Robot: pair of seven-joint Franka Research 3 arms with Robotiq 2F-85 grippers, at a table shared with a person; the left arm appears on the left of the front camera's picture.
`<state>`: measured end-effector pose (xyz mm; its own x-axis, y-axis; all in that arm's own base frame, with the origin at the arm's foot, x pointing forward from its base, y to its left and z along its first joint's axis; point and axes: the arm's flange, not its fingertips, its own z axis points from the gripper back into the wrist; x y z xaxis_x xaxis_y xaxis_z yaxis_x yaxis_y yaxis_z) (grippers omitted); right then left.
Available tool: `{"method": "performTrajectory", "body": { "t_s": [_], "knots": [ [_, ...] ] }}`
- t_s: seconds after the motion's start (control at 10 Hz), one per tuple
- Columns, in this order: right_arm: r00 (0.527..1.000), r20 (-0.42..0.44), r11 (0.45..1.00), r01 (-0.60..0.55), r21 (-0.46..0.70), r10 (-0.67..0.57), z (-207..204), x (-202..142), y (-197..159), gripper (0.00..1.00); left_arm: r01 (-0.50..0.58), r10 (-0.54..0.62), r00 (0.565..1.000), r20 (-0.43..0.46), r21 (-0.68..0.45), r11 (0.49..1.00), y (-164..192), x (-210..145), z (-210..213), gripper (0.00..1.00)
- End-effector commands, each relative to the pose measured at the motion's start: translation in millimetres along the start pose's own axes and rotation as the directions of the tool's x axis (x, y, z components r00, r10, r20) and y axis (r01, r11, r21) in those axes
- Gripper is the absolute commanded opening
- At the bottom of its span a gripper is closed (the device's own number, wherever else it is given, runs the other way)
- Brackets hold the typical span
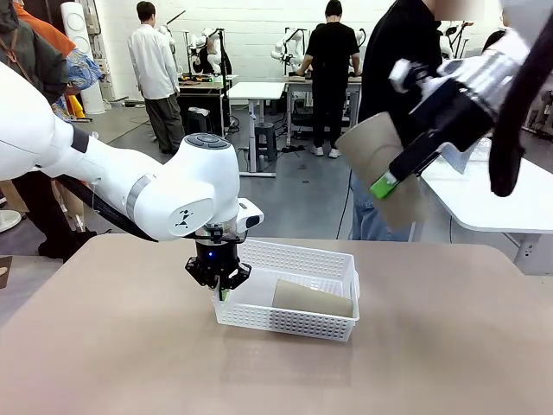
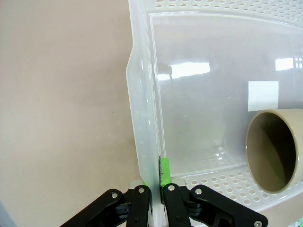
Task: Clean and organize the cups into the basket.
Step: Pick up the Reusable plastic cup from the right side of the table and stack it inside the Organizing basket in the center of the table.
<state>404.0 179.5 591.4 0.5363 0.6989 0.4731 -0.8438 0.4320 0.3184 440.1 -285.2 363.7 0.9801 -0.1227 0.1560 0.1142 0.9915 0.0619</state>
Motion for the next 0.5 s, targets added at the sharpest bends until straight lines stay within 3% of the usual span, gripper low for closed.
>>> {"method": "performTrajectory", "body": {
  "t_s": [0.0,0.2,0.4],
  "knots": [
    [0.965,-0.261,0.999,-0.030,-0.033,0.020,-19.0,36.8,-2.3,0.83,0.005,-0.005,1.000,0.011,0.013,1.000,-0.9,0.4,0.8,0.00],
    [0.916,-0.399,0.997,-0.064,-0.037,0.044,-47.4,54.5,-2.7,0.83,0.005,-0.005,1.000,0.011,0.013,1.000,-0.9,0.4,0.8,0.00],
    [0.880,-0.470,0.994,-0.097,-0.040,0.067,-73.9,63.1,-13.2,0.83,0.005,-0.005,1.000,0.011,0.013,1.000,-0.9,0.4,0.8,0.00]
  ]
}}
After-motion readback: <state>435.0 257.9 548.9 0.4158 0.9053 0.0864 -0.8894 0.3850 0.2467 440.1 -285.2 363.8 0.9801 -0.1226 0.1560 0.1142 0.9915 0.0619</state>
